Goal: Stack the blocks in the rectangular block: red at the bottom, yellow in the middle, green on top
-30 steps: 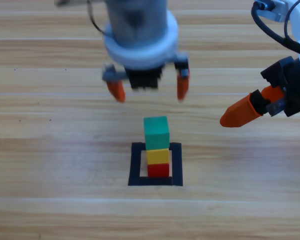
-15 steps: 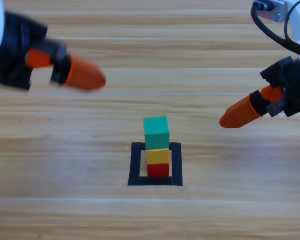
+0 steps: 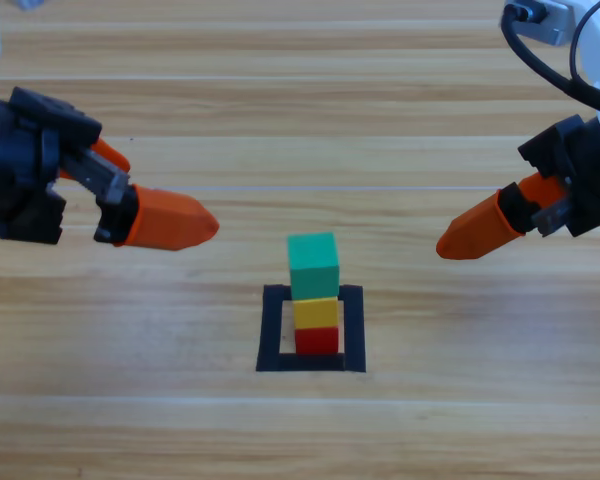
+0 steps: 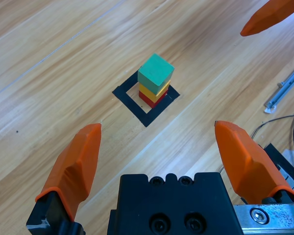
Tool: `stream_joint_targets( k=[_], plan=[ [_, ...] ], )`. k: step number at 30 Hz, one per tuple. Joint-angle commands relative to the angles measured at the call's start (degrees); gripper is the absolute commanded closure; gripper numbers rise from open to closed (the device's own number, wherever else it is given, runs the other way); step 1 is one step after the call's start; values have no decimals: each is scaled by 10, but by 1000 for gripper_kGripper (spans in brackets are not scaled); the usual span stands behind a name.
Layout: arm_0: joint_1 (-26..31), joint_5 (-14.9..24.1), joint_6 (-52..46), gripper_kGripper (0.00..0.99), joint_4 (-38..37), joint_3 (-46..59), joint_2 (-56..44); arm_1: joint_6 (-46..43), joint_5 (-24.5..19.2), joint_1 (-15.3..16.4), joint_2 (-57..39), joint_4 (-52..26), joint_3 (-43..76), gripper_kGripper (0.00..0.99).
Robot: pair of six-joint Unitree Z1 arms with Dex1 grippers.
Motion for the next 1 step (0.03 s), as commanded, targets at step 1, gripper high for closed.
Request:
stream_joint_targets(
  k=[1],
  plan=[
    [-12, -3, 1, 0, -6, 14, -14, -5, 0, -11, -9, 5, 12, 1]
  ],
)
